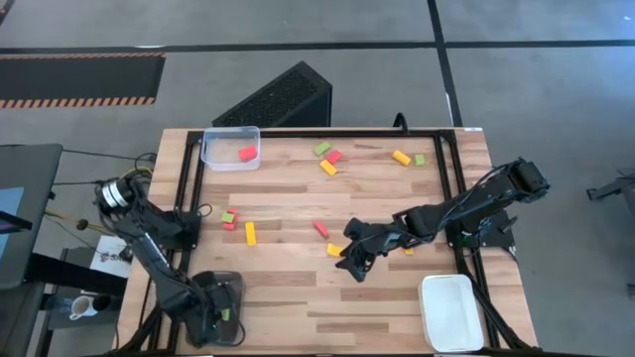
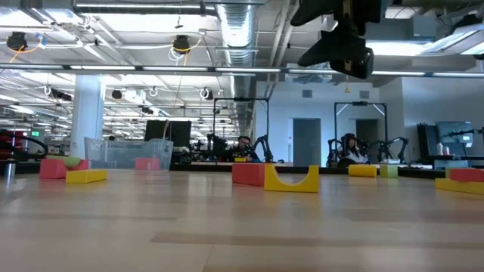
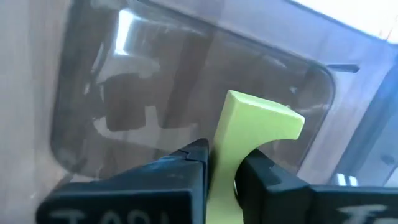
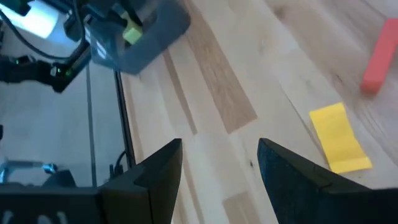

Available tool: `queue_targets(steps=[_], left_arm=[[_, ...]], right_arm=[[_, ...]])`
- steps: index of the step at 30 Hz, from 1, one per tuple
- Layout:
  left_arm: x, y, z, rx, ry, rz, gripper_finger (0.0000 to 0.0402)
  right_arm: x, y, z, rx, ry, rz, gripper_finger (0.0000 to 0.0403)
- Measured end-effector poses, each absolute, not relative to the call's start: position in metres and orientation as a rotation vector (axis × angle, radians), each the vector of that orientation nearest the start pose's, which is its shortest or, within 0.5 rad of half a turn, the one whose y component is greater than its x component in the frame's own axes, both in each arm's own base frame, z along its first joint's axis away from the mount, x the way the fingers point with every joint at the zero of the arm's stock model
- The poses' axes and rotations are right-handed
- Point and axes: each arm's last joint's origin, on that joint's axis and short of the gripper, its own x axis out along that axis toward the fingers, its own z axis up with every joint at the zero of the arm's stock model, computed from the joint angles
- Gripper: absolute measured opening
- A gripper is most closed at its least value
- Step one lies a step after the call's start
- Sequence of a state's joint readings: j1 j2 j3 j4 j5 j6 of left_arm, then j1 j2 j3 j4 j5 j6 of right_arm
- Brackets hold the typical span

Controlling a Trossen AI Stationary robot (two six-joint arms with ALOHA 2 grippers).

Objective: Sort & place blocks by color
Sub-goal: Put the green block into the black transparent bin, then put the yellow block into the white bin

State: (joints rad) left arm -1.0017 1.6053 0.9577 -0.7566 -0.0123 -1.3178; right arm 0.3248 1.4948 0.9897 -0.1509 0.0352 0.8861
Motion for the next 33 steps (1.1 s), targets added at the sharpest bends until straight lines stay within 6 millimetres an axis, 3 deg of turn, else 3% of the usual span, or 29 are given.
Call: queue_targets(steps=[9,16,19,25,29,33], left_arm=[[0.174,-0.225,0.189,-0.384,1.508,0.105,0.0173],[0.194,-0.199,0.242,-0.349,1.516,0.121,0.0227],[0.205,-0.179,0.279,-0.326,1.347,0.202,0.023],[0.234,-0.136,0.346,-0.279,0.771,0.369,0.023],[0.257,-0.101,0.365,-0.251,0.586,0.423,0.023],[0.272,-0.067,0.367,-0.211,0.555,0.495,0.0231]], right_arm=[[0.297,0.098,0.241,0.646,0.793,0.014,0.023],[0.278,0.085,0.252,0.628,0.878,0.006,0.023],[0.258,0.074,0.263,0.591,0.922,-0.046,0.023],[0.212,0.054,0.274,0.579,1.093,-0.219,0.023],[0.197,0.046,0.275,0.576,1.169,-0.28,0.023],[0.204,0.047,0.274,0.516,1.135,-0.218,0.023]])
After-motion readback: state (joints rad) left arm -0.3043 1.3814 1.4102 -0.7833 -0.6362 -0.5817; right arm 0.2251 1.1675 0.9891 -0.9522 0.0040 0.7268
